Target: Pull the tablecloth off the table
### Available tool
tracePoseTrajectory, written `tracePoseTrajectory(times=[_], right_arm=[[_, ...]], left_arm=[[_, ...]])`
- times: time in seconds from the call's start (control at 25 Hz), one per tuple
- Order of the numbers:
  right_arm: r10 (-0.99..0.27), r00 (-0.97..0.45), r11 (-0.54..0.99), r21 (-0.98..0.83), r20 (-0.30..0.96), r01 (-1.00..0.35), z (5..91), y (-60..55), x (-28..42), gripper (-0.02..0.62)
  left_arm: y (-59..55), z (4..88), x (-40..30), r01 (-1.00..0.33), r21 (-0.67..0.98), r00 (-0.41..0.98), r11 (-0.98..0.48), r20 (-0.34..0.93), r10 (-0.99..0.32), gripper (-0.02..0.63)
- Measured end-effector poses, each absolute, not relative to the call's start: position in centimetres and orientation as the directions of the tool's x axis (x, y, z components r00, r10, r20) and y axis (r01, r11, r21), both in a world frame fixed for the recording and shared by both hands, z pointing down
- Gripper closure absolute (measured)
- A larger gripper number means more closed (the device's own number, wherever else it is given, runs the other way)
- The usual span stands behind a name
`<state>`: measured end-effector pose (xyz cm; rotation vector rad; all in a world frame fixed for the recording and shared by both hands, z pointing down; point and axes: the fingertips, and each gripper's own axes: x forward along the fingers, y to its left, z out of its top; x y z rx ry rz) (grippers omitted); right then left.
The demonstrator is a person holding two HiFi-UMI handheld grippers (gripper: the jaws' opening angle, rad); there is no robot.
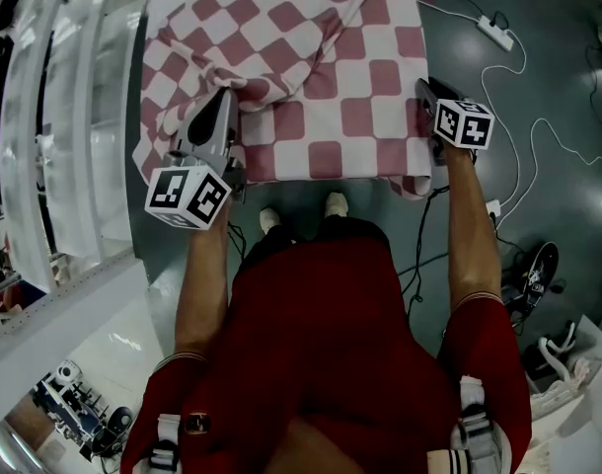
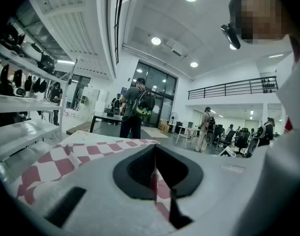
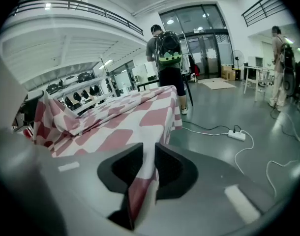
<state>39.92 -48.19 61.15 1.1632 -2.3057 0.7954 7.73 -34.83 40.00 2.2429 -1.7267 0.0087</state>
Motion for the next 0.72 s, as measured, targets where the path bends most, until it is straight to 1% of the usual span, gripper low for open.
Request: tracePoseTrajectory(times=[0.08, 0.2, 0.32, 0.72], right_arm=[[-0.600, -0.508, 0.471, -0.241, 0.618, -0.849, 60.9, -48.3, 40.5, 0.579], [-0.612, -0.487, 0.480, -0.198, 0.623, -0.855, 60.3, -47.9, 40.4, 0.583], [-0.622, -0.498, 0.484, -0.204, 0.605, -0.851, 59.0, -47.1, 39.5, 0.583], [-0.680, -0.561, 0.496, -0.266, 0.472, -0.826, 52.6, -39.7, 35.3, 0.584]], left_arm=[[-34.9, 39.9, 7.7, -0.943, 0.239, 0.279, -0.231, 0.191, -0.941, 0.598], [-34.9, 39.9, 7.4, -0.941, 0.240, 0.288, -0.241, 0.187, -0.939, 0.598], [-34.9, 39.9, 6.9, -0.935, 0.247, 0.305, -0.256, 0.182, -0.935, 0.598], [-31.4, 38.4, 5.1, -0.886, 0.270, 0.422, -0.378, 0.129, -0.897, 0.598]])
